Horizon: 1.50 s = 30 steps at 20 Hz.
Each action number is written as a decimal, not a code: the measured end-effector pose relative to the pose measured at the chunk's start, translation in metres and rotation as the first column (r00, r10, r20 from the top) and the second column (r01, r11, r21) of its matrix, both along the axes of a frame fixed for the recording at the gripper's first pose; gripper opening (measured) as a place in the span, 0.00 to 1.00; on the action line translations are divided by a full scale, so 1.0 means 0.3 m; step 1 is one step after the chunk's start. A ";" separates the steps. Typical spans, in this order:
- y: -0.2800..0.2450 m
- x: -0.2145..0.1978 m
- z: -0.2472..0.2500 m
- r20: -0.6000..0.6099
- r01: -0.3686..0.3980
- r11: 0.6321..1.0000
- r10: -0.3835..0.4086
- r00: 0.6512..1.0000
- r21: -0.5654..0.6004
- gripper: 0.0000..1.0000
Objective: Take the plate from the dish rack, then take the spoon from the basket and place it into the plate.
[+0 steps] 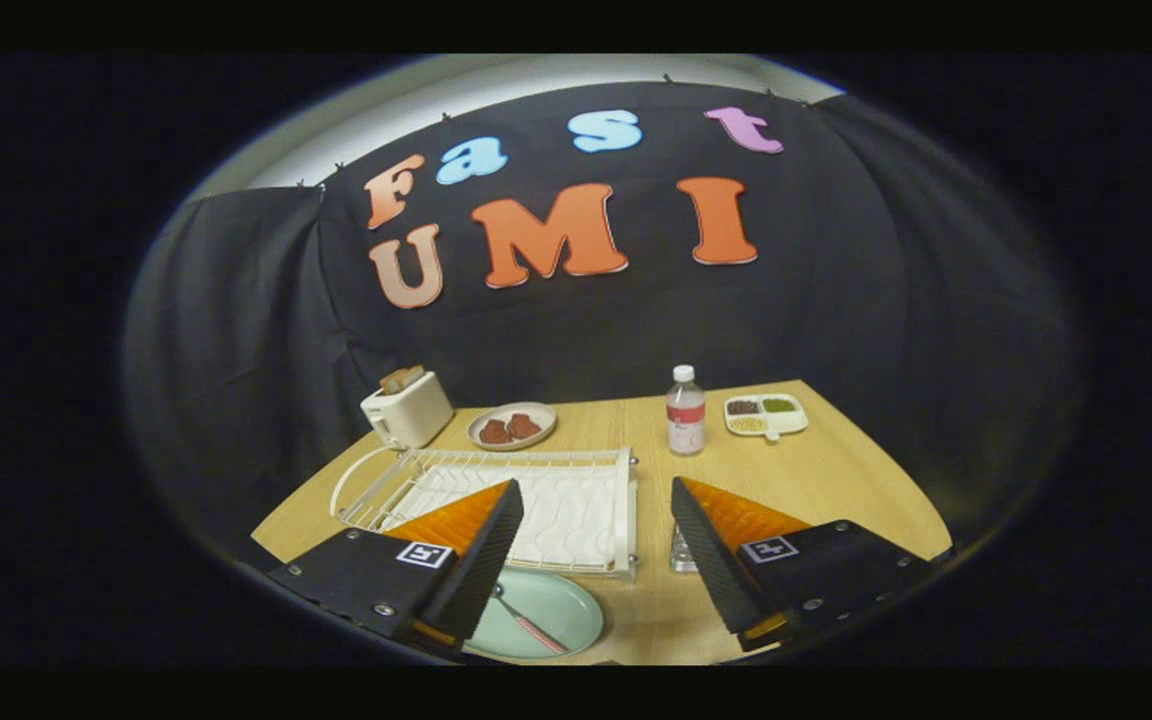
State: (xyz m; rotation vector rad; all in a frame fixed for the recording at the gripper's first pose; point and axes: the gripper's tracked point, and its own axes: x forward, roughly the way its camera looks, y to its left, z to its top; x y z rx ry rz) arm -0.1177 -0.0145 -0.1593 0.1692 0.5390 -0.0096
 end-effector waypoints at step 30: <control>-0.012 0.132 0.277 0.305 0.058 0.990 -0.016 0.952 -0.127 0.97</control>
